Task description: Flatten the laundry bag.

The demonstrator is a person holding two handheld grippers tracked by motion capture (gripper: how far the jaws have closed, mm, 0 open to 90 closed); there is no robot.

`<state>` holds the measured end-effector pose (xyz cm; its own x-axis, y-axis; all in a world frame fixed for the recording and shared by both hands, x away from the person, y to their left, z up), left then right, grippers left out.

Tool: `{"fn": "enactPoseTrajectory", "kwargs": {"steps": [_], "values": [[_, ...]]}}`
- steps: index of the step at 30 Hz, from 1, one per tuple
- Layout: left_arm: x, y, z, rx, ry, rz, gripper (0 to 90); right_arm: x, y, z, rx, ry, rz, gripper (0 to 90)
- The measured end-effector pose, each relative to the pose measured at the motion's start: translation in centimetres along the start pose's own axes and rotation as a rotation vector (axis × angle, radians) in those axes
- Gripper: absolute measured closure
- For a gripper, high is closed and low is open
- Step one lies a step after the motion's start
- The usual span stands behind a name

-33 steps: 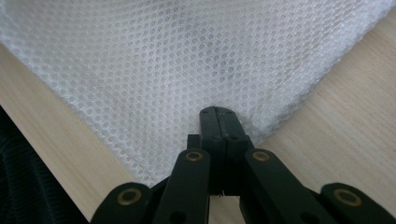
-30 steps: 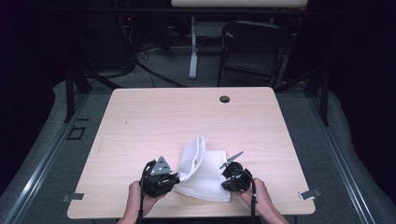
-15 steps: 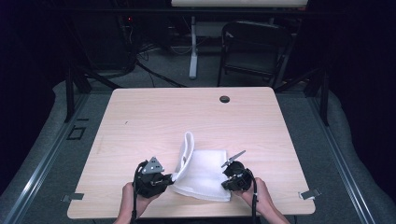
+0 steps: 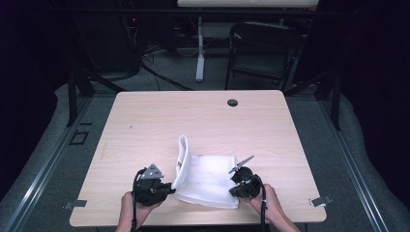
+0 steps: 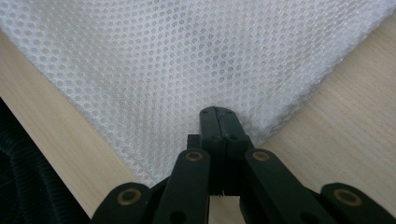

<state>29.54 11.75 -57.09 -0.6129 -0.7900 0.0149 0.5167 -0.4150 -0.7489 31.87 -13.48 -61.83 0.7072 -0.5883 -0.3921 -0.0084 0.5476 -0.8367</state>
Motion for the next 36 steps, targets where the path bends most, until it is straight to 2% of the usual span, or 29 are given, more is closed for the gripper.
{"fn": "enactPoseTrajectory", "kwargs": {"steps": [6,11,12,14,15,18,21,22,23,24,25,28,30,31,33,34,36], "values": [[-0.4,0.1,-0.5,-0.018,-0.044,-0.012,83.5,0.1,0.0,0.0,-0.003,0.0,0.005,90.0],[-0.7,-0.1,-0.8,-0.04,-0.04,-0.001,84.5,0.0,0.0,0.1,0.001,-0.002,0.0,90.0],[-0.9,-0.1,-0.9,-0.041,-0.059,-0.008,84.5,0.0,0.0,0.1,0.004,-0.001,0.002,90.0],[-1.2,-0.1,-1.1,-0.053,-0.059,-0.009,84.3,0.1,0.0,0.1,0.014,0.011,0.007,90.0],[-1.2,-0.1,-1.2,-0.057,-0.066,-0.014,84.3,0.3,-0.2,0.0,-0.011,-0.005,0.002,90.0],[-1.0,-0.1,-1.3,-0.073,-0.058,-0.022,81.7,0.5,-0.3,0.1,-0.008,-0.004,-0.015,90.0],[-1.1,-0.5,-1.6,-0.087,-0.046,-0.02,76.7,0.7,-0.4,0.0,-0.008,-0.001,-0.032,90.0],[-1.3,-0.7,-1.8,-0.093,-0.051,-0.016,70.1,0.9,-0.6,-0.1,-0.018,0.0,-0.03,90.0],[-1.5,-0.9,-2.0,-0.1,-0.065,-0.015,70.1,0.9,-0.6,-0.1,-0.018,0.0,-0.03,90.0],[-1.8,-1.1,-2.2,-0.105,-0.073,-0.017,63.8,1.0,-0.7,-0.2,-0.002,0.018,-0.039,90.0],[-2.0,-1.3,-2.4,-0.106,-0.088,-0.008,63.8,1.0,-0.7,-0.2,-0.002,0.018,-0.039,90.0],[-2.6,-1.9,-2.8,-0.115,-0.128,0.015,48.7,1.3,-0.9,-0.3,-0.019,0.013,-0.038,90.0],[-2.9,-2.2,-2.8,-0.099,-0.144,0.026,40.4,1.5,-1.0,-0.3,-0.012,0.017,-0.037,90.0],[-3.0,-2.4,-2.7,-0.091,-0.148,0.038,37.0,1.6,-1.2,-0.4,-0.03,0.011,-0.044,90.0],[-3.0,-2.7,-2.4,-0.072,-0.142,0.041,30.6,1.8,-1.2,-0.4,-0.037,-0.001,-0.051,90.0],[-2.9,-2.8,-2.2,-0.056,-0.135,0.045,28.5,1.8,-1.2,-0.4,-0.03,0.001,-0.036,90.0],[-2.7,-2.7,-1.9,-0.045,-0.105,0.041,24.0,1.9,-1.2,-0.5,-0.011,0.004,-0.033,90.0]]}}
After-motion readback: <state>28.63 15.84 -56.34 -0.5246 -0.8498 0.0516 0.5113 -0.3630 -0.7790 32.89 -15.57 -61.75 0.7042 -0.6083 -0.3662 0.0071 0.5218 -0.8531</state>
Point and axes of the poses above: each handheld gripper's, and its own axes: y roughly forward along the jaws, z roughly out of its top, x roughly to its right, the point moved 7 cm from there along y, roughly forward along the jaws, and after that the axes turned 14 degrees about z, right-handed, at the moved point
